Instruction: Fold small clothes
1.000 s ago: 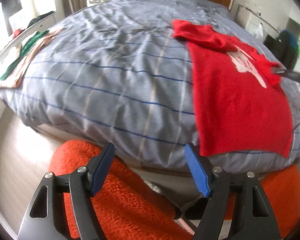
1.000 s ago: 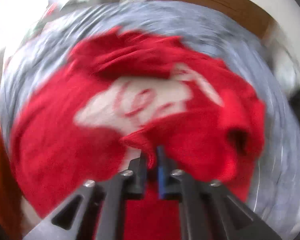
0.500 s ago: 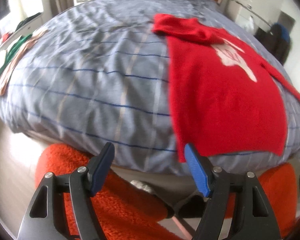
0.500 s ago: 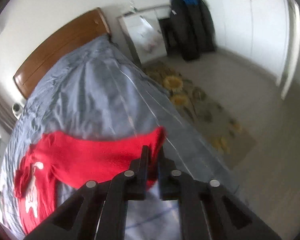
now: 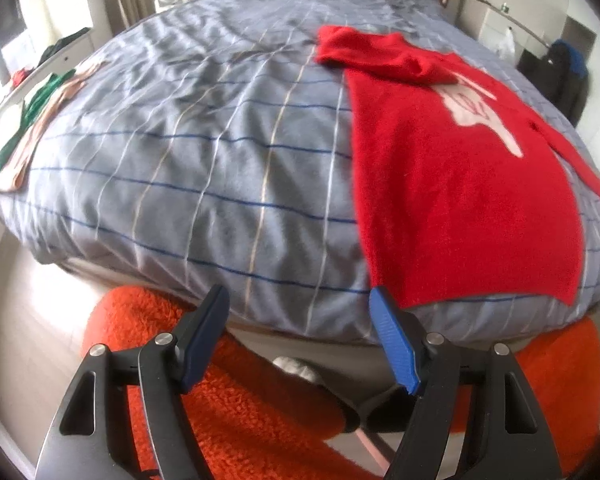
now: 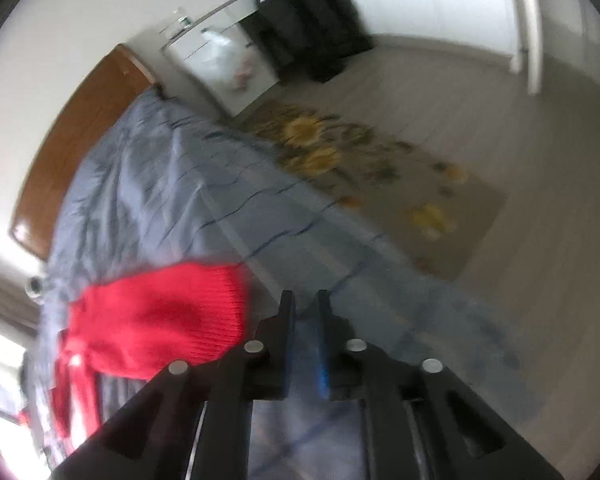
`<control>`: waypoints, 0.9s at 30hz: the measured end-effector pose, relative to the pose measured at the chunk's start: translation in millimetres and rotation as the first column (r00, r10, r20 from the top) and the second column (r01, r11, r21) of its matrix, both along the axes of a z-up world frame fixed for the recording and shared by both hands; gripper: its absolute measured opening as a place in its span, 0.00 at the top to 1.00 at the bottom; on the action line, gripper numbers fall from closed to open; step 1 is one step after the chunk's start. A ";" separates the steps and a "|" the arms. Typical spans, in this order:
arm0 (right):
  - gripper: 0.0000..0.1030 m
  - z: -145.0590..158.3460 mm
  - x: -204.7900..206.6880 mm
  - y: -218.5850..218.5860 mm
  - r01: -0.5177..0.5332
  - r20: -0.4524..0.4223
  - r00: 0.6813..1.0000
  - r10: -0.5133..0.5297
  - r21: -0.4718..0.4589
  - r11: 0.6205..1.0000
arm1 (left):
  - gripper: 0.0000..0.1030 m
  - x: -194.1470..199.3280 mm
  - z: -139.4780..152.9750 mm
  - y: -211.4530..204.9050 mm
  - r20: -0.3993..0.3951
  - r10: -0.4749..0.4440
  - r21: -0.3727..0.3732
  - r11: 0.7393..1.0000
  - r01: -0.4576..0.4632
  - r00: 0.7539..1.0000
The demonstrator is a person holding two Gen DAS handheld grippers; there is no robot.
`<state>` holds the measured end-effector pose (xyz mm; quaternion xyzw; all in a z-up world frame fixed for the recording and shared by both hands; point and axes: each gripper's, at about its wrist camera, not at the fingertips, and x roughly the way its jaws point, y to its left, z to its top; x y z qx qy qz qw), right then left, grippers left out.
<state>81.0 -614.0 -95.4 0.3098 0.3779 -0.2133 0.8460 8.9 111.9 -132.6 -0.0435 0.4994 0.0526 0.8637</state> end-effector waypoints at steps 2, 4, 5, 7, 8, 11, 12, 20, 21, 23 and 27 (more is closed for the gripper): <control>0.87 16.4 4.7 12.8 -0.071 0.037 0.997 0.072 -0.026 0.997 | 0.27 2.9 -2.8 -2.7 -0.014 -0.004 -0.002 1.000 0.004 1.000; 0.87 28.2 14.5 31.9 -0.149 0.072 0.986 0.153 -0.050 0.987 | 0.27 4.9 -1.7 -8.1 -0.015 -0.019 -0.003 1.000 0.019 1.000; 0.87 30.5 21.7 42.5 -0.202 0.096 0.974 0.205 -0.037 0.979 | 0.27 5.9 0.5 -12.4 -0.011 -0.031 0.002 1.000 0.031 0.999; 0.86 23.8 32.3 56.0 -0.261 0.089 0.961 0.261 -0.009 0.965 | 0.27 6.0 5.2 -18.3 -0.001 -0.050 0.011 0.999 0.050 0.999; 0.86 14.4 36.4 61.4 -0.274 0.059 0.960 0.274 -0.002 0.962 | 0.27 6.0 6.8 -19.6 0.003 -0.056 0.014 0.998 0.056 0.998; 0.86 -15.6 29.6 59.3 -0.232 -0.020 0.973 0.232 0.021 0.973 | 0.23 7.0 11.4 -19.2 0.008 -0.072 0.034 0.997 0.072 0.997; 0.86 -20.9 23.8 57.0 -0.216 -0.015 0.976 0.216 0.030 0.976 | 0.21 9.5 13.4 -18.7 0.008 -0.082 0.044 0.996 0.081 0.997; 0.74 -1.6 -36.5 108.0 -0.265 -0.005 0.963 0.268 -0.164 0.950 | 0.11 109.8 67.1 -33.1 0.079 -0.267 -0.016 0.963 0.270 0.960; 0.69 -1.6 -41.0 116.6 -0.281 -0.001 0.959 0.284 -0.168 0.945 | 0.09 131.5 73.6 -37.7 0.090 -0.298 -0.047 0.952 0.303 0.950; 0.66 -7.6 -50.5 141.5 -0.322 0.001 0.945 0.326 -0.166 0.932 | 0.09 181.3 82.8 -48.7 0.102 -0.333 -0.094 0.935 0.343 0.937; 0.66 -24.0 -67.1 188.6 -0.393 0.006 0.918 0.397 -0.135 0.910 | 0.12 272.4 76.4 -80.5 0.034 -0.385 -0.228 0.895 0.382 0.922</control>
